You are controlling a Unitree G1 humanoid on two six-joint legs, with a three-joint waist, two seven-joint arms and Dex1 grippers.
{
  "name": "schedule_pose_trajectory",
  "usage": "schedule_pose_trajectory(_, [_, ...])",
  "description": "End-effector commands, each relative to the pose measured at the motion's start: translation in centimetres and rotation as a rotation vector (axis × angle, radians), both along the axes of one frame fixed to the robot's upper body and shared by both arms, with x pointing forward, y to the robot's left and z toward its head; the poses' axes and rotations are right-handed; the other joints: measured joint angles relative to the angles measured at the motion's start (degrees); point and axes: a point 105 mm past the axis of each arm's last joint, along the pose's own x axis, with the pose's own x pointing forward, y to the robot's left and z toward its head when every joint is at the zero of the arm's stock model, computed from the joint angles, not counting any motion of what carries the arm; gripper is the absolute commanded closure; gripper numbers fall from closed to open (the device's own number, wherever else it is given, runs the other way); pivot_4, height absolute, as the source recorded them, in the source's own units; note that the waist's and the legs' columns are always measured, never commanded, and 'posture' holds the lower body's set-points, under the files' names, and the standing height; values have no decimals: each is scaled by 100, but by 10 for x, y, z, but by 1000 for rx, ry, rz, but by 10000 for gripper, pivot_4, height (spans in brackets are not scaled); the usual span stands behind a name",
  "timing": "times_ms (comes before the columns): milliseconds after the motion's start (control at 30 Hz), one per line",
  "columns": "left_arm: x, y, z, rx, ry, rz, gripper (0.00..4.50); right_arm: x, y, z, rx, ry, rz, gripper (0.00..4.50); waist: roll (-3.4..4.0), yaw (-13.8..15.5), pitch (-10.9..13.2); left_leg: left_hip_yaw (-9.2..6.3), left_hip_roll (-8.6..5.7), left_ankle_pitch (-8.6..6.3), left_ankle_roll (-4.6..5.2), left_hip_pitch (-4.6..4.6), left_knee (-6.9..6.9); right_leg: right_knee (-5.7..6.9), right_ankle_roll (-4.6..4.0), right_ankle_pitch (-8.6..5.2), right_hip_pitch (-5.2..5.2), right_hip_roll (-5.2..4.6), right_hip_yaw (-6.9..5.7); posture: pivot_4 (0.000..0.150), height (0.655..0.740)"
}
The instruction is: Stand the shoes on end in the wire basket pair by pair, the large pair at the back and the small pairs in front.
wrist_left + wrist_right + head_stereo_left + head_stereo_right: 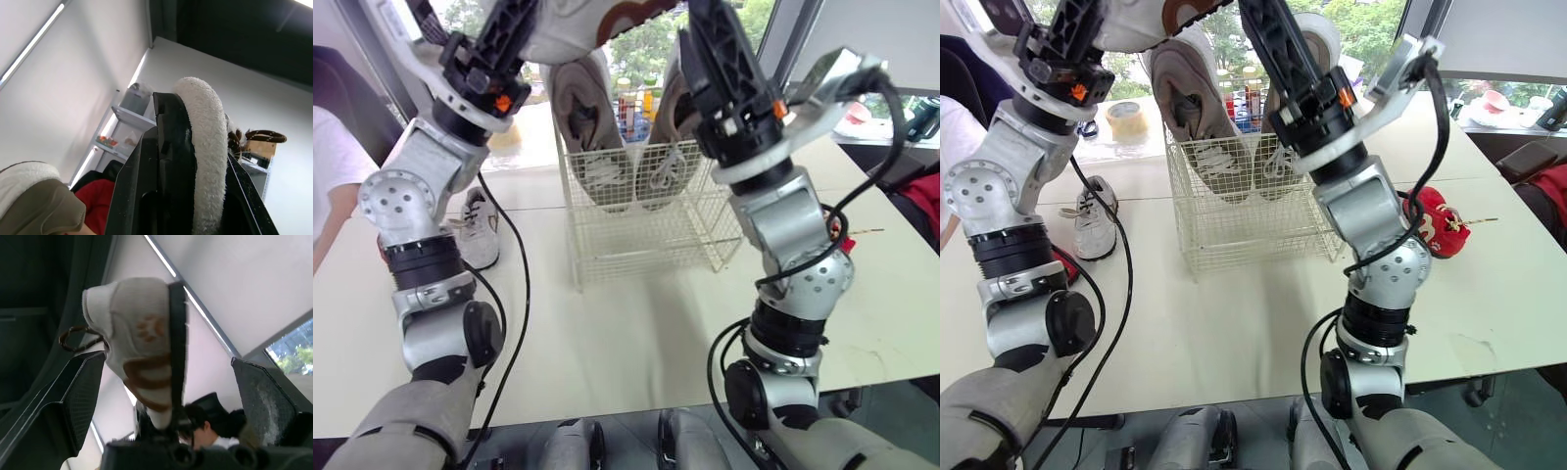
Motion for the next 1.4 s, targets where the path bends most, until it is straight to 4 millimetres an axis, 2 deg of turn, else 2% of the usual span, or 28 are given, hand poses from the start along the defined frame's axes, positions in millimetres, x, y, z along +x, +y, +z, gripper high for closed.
schedule_pose_trajectory(33, [-11,-1,6,-26,-60,2,38927,1,-1,10,3,-44,-92,635,-1,-7,0,0,-1,-3,5,-1,2,-2,0,0,2,0,1,1500,7400])
schedule_pose_trajectory(300, [-5,-13,-17,30,8,34,38927,-1,1,21,-3,-104,-100,635,-1,-27,0,0,4,-5,9,-1,1,-1,1,-1,-2,6,4,1500,7400])
schedule_pose_trajectory(500, [7,-14,-16,-30,60,66,38927,-15,10,25,-1,-133,28,635,-1,-10,-1,-1,3,-6,11,-1,1,-3,1,-1,0,6,4,1500,7400])
schedule_pose_trajectory(667, [5,-13,-9,-106,76,10,38927,-14,12,18,-17,-117,38,635,-1,-19,-1,-1,3,-8,15,-1,1,-3,1,-1,0,6,4,1500,7400])
schedule_pose_trajectory(833, [-11,-26,-23,0,52,-58,38927,-9,5,22,6,-108,-2,635,-1,-35,0,-1,4,-11,19,0,-1,-3,2,-1,-1,6,4,1500,7400])
schedule_pose_trajectory(1400, [-7,-27,-37,24,110,-33,38927,-7,-1,28,66,-96,-16,635,-1,-18,0,-2,4,-12,22,0,-2,-8,1,-1,-2,7,4,1500,7400])
